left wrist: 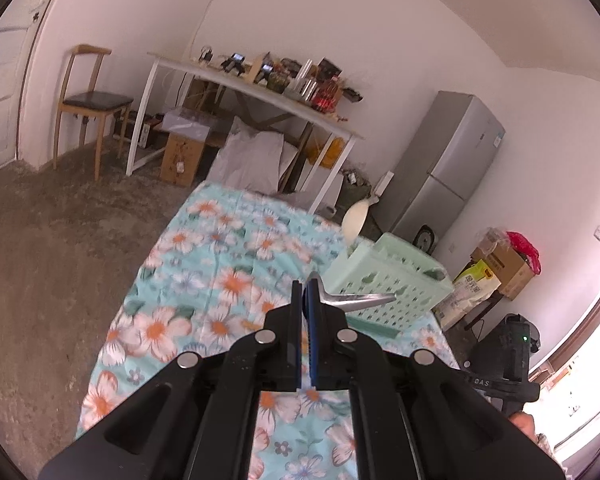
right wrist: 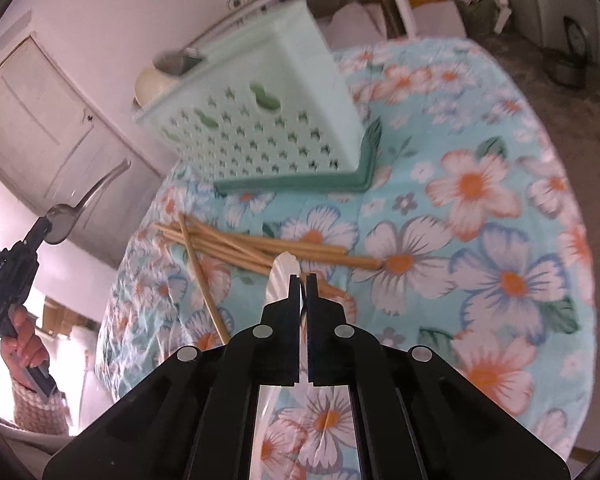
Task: Organize utensils
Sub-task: 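Drop the metal spoon into the holder from the left tool while the right tool carries the white spoon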
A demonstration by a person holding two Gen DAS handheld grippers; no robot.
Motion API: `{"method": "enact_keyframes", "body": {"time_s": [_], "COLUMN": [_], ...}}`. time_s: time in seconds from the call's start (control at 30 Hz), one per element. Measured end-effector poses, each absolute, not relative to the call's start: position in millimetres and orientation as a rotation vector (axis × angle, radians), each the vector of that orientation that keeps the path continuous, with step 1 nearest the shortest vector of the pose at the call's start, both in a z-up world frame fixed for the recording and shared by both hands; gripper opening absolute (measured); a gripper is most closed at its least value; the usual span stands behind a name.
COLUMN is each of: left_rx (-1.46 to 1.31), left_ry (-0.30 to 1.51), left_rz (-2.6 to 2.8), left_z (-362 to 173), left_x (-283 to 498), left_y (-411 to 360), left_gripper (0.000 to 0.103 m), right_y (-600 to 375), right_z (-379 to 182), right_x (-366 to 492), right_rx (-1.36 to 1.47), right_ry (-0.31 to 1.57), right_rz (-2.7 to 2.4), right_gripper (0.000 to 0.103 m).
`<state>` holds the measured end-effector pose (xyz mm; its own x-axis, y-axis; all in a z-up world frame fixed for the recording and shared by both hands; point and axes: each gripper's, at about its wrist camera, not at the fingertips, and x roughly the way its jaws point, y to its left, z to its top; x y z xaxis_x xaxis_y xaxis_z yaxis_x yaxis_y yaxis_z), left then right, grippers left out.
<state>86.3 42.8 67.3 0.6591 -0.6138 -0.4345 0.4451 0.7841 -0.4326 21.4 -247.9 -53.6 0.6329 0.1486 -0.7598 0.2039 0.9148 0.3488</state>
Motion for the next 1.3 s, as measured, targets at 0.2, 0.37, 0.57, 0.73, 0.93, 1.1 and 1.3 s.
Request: {"method": "enact_keyframes", "body": {"time_s": [0.2,0.37,0.57,0.73,0.93,1.1,1.3], "left_rx": [-0.256,-0.079,0.116,0.229,0.299,0.186,-0.03], "left_ry": [0.502,0.44,0.419,0.38,0.408,0.569,0.649], "left_rz": [-0.645,-0.616,-0.561,-0.527,-0.529,-0.635,-0.71], "left_z": [109.9,133.3,135.3,136.7,133.1,111.4,101.0], "left_x": [94.8,106.5,125.2,134.2,147.0,174.4,186.7], "left_y": [31.9,-6.6,-54.8,-83.6,-109.9,-121.0,-107.6], "left_gripper": [0.002,0.002,0.002,0.002,0.002,0.006,0.02], "right_y": [-249.0,-246.2,-239.4,-244.4,-249.7,-250.5,-250.9], "right_z": [-6.5,25.9,37.3,41.0,39.6,40.3,50.9], "right_x": [5.5,-6.8,-9.5,-10.8,-13.1,-14.8,-15.8], "right_rx": [0.386,0.364,0.348,0.355,0.366,0.372,0.358], "right_ry": [0.754,0.644,0.589,0.569,0.563,0.559,0.541], "right_rz": [-0.077,-0.055,-0.02,-0.02,-0.03,-0.038,-0.053], "right_gripper": [0.001,0.001,0.001,0.001,0.001,0.001,0.001]}}
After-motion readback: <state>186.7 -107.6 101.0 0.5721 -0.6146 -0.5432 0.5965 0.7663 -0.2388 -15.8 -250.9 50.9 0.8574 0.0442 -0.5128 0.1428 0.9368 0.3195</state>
